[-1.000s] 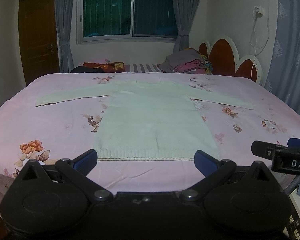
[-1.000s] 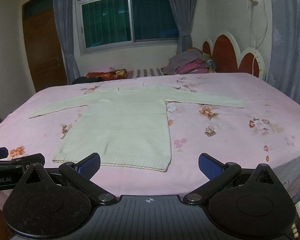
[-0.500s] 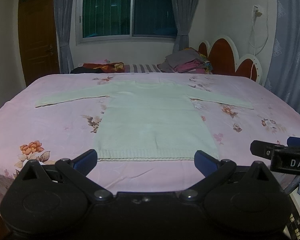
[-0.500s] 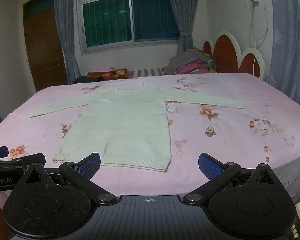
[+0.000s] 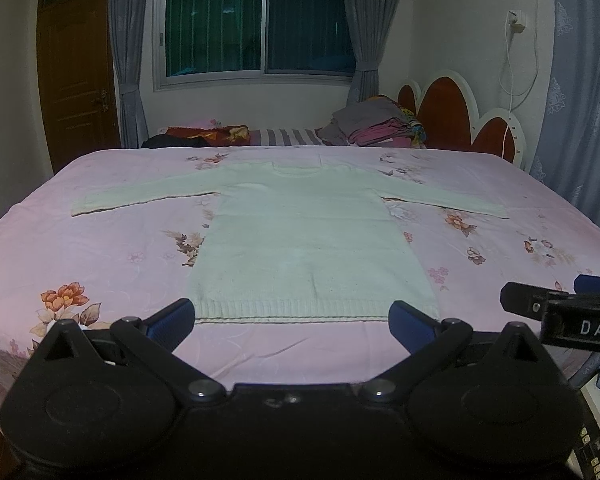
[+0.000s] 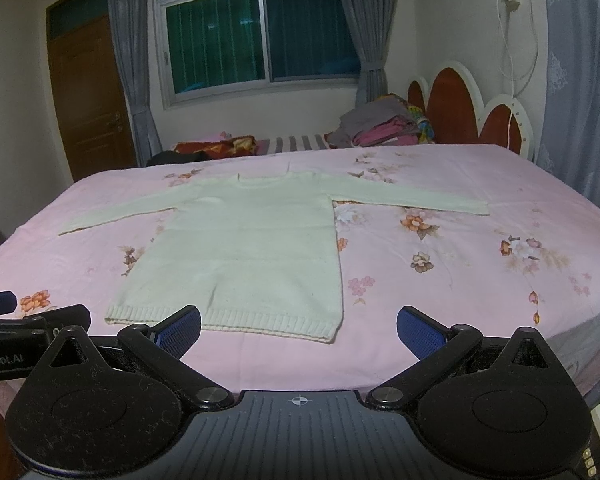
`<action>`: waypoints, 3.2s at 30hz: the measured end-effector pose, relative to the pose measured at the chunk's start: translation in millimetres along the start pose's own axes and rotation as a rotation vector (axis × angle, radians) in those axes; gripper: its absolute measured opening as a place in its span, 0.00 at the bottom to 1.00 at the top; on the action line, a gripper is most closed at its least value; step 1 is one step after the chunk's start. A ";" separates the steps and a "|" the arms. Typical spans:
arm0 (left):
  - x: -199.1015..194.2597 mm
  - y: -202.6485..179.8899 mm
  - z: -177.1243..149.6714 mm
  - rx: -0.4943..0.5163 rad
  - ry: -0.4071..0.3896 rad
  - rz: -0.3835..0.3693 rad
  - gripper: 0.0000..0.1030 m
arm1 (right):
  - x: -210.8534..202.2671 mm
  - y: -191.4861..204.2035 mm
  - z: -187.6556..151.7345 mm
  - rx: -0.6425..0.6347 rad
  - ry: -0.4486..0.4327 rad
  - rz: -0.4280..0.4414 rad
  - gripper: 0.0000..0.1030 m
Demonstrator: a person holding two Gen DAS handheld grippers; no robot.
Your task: Fold small clothes
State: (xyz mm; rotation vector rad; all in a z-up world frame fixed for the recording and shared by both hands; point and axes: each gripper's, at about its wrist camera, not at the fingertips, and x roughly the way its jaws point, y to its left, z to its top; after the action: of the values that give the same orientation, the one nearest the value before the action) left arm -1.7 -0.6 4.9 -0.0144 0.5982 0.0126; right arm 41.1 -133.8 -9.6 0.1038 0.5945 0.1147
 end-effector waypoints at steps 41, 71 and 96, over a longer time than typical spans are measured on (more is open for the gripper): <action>82.0 41.5 56.8 0.112 -0.089 0.192 1.00 | 90.4 -4.5 41.7 0.097 -0.028 -0.054 1.00; 277.9 16.4 157.7 0.058 -0.063 -0.108 1.00 | 247.7 -155.7 171.3 0.284 -0.163 -0.308 1.00; 415.9 -38.3 172.1 0.015 0.166 -0.008 1.00 | 399.1 -425.1 133.5 0.763 0.034 -0.370 0.36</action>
State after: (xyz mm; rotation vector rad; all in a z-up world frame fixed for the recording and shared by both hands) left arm 439.5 -32.7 -86.8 -0.0029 0.7643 -0.0011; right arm 477.6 -507.7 -175.5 0.7271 0.6569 -0.4770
